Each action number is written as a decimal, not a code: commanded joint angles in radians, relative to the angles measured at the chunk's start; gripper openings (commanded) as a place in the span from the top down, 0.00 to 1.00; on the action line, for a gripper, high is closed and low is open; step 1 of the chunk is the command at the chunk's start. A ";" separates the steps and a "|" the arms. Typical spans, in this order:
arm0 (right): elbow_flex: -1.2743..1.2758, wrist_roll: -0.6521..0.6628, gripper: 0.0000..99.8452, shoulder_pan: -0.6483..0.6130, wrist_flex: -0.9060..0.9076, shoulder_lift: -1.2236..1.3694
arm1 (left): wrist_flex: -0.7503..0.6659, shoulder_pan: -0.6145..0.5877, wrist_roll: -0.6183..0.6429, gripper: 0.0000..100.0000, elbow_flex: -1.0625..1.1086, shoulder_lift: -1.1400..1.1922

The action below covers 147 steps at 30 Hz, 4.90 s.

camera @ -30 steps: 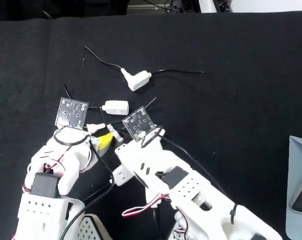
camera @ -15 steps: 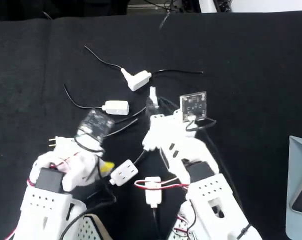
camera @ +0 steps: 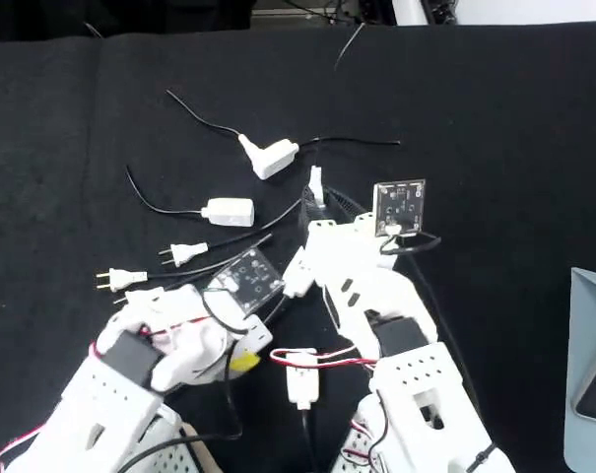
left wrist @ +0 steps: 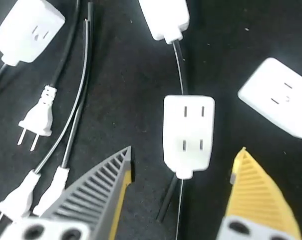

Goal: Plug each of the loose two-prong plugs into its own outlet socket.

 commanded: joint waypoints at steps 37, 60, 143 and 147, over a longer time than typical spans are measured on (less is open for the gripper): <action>-0.022 -0.006 0.99 0.012 -0.012 -0.022 | -0.235 -0.180 0.005 0.74 -0.104 0.353; -0.016 -0.006 0.99 0.011 -0.012 -0.022 | -0.359 -0.357 -0.137 0.72 -0.104 0.485; -0.143 0.104 0.99 -0.565 0.450 -0.027 | -0.023 -0.320 0.315 0.72 0.036 -0.552; -0.140 0.104 0.99 -0.563 0.450 -0.027 | 0.011 -0.321 0.315 0.72 0.028 -0.612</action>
